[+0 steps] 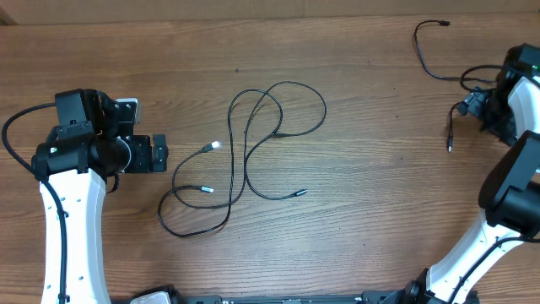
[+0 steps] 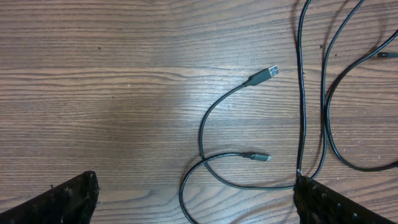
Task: Untangle cables
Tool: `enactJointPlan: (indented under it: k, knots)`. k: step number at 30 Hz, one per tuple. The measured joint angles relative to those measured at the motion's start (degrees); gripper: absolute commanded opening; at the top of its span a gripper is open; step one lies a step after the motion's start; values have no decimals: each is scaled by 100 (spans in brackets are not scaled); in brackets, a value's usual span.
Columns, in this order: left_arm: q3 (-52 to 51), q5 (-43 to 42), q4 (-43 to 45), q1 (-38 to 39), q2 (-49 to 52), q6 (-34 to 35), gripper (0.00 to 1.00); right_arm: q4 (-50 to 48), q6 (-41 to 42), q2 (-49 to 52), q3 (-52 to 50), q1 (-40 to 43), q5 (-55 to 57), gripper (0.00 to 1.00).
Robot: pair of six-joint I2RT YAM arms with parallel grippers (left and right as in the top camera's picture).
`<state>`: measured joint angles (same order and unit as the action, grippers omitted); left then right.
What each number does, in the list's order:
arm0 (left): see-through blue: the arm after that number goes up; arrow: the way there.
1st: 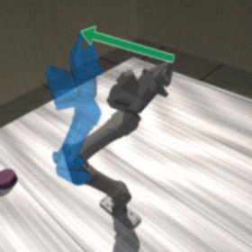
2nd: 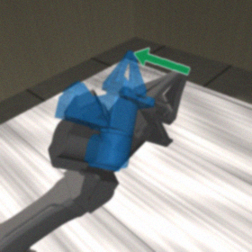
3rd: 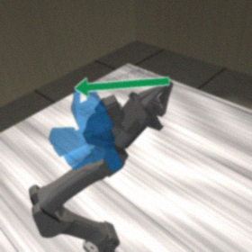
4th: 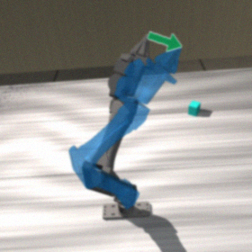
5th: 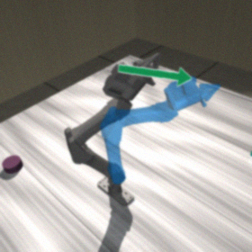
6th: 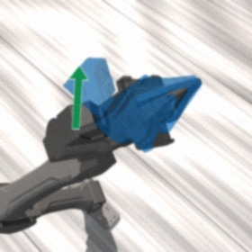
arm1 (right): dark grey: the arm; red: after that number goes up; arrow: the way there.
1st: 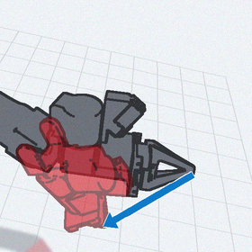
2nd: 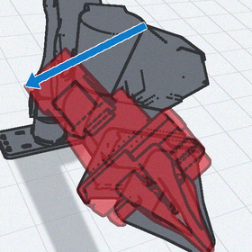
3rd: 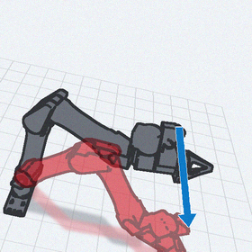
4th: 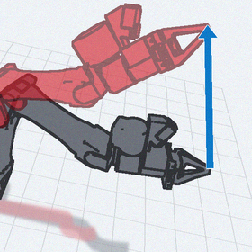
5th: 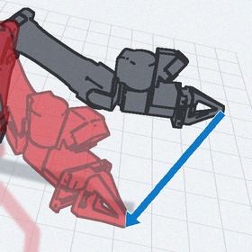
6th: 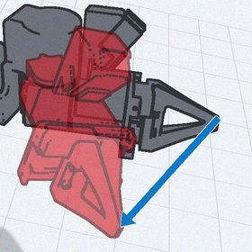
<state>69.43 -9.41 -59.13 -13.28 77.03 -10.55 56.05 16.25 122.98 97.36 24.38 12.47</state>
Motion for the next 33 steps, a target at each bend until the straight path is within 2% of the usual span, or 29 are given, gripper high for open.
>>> enactJointPlan:
  k: [24,33]
  knots:
    - [0,0,0,0,0,0,100,-3327,-354,-48,-1696,0,-37,100]
    - [0,0,0,0,0,0,100,-4074,-354,9,-1917,2,-4,100]
